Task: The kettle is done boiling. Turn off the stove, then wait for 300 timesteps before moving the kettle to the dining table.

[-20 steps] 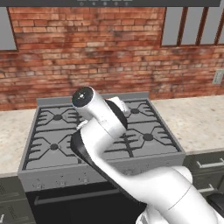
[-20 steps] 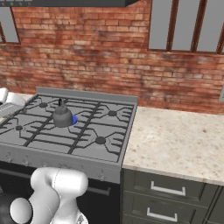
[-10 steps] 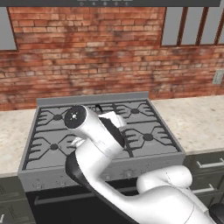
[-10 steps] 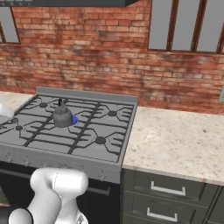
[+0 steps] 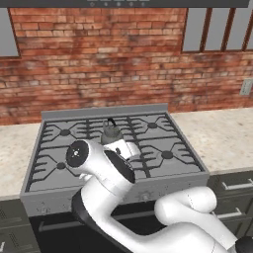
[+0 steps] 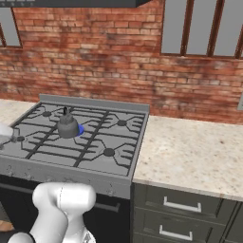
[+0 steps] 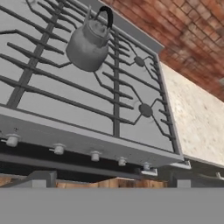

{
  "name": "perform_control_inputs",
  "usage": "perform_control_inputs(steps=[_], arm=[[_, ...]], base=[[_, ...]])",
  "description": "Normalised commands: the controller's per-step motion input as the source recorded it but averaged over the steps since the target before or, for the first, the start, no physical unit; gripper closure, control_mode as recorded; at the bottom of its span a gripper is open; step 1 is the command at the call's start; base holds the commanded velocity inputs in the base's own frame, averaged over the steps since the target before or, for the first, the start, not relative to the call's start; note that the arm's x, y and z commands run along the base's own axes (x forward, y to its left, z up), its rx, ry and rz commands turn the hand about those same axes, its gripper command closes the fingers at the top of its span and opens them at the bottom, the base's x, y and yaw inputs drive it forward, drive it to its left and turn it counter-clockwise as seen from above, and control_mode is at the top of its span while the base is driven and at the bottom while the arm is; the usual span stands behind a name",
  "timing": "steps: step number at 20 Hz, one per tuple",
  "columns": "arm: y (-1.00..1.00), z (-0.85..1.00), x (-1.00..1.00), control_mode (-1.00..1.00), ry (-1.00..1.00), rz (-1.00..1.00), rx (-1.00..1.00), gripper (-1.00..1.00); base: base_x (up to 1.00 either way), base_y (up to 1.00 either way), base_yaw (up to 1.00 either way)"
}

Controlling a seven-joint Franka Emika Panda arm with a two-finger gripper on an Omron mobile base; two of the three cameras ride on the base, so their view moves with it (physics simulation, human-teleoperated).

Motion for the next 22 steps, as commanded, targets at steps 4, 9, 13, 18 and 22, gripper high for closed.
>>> perform_control_inputs(steps=[4,9,13,18,22], arm=[[0.01,-0.41,0.00,-1.00,0.00,0.04,-0.13,-1.00],[0.17,-0.41,0.00,-1.00,0.00,0.06,-0.17,-1.00],[0.23,-0.38,0.00,-1.00,0.00,0.06,-0.17,-1.00],[0.24,-0.36,0.00,-1.00,0.00,0.06,-0.17,-1.00],[0.16,-0.35,-0.01,-1.00,-0.01,0.06,-0.14,-1.00]], base=[[0.00,0.00,0.00],[0.00,0.00,0.00],[0.00,0.00,0.00],[0.00,0.00,0.00],[0.00,0.00,0.00]])
